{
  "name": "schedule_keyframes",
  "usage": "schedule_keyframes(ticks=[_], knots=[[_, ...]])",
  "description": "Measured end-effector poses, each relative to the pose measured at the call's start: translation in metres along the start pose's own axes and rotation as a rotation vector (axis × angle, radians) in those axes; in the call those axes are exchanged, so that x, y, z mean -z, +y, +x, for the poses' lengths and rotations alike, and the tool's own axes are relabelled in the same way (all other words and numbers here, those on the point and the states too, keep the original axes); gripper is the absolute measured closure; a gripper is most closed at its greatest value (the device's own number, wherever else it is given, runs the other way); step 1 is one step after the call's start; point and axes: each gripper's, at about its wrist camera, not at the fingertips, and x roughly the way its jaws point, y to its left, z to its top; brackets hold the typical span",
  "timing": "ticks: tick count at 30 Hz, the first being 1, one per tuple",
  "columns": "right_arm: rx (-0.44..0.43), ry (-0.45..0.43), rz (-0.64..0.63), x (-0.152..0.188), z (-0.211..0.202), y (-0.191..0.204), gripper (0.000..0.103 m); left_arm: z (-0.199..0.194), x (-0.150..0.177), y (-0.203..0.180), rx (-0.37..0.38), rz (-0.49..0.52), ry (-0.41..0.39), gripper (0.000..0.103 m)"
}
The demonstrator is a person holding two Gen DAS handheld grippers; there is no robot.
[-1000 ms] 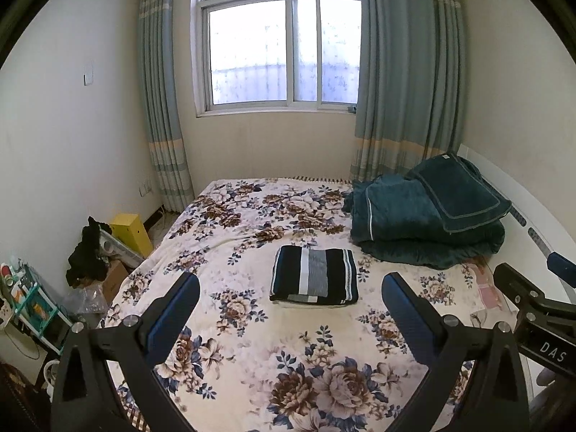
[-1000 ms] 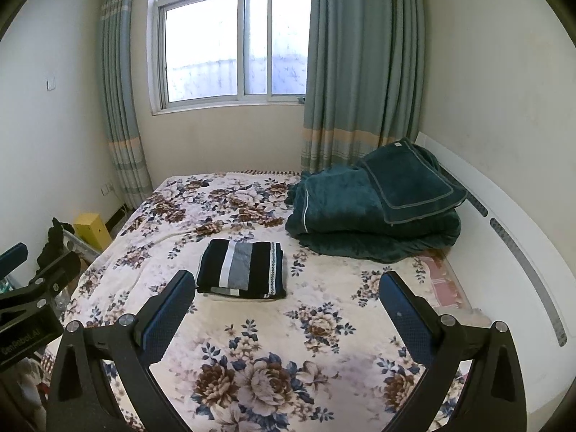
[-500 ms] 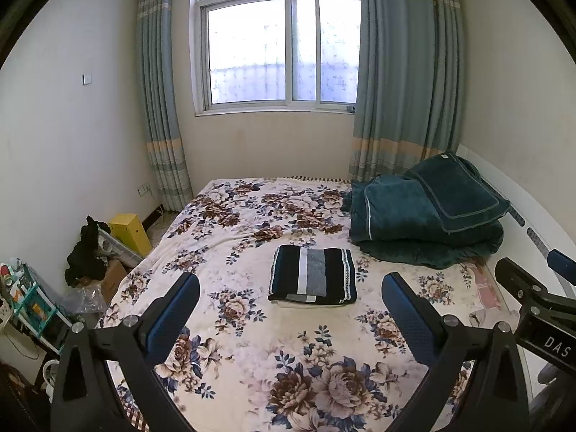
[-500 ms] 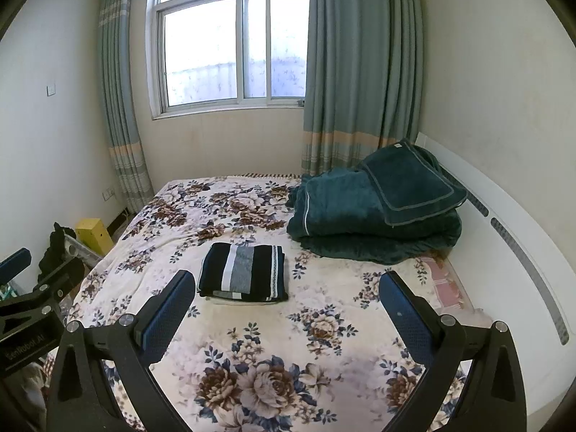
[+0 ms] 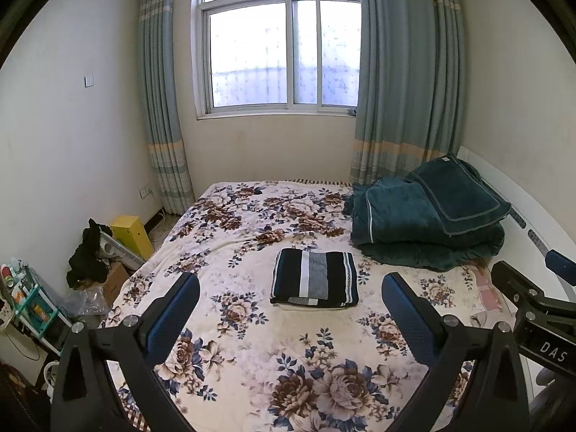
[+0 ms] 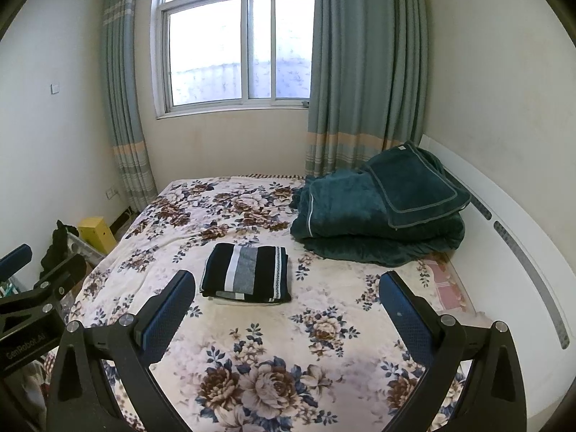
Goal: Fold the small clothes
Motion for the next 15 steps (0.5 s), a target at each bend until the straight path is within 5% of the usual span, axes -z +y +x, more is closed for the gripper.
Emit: schedule_keyframes(ticks=[15], knots=[[0.003,-0.002,-0.002,-0.0011,0.0019,0.0033,0.0,-0.0012,-0.0053,-0.0033,0.0,0.003,-0.009,0.0]])
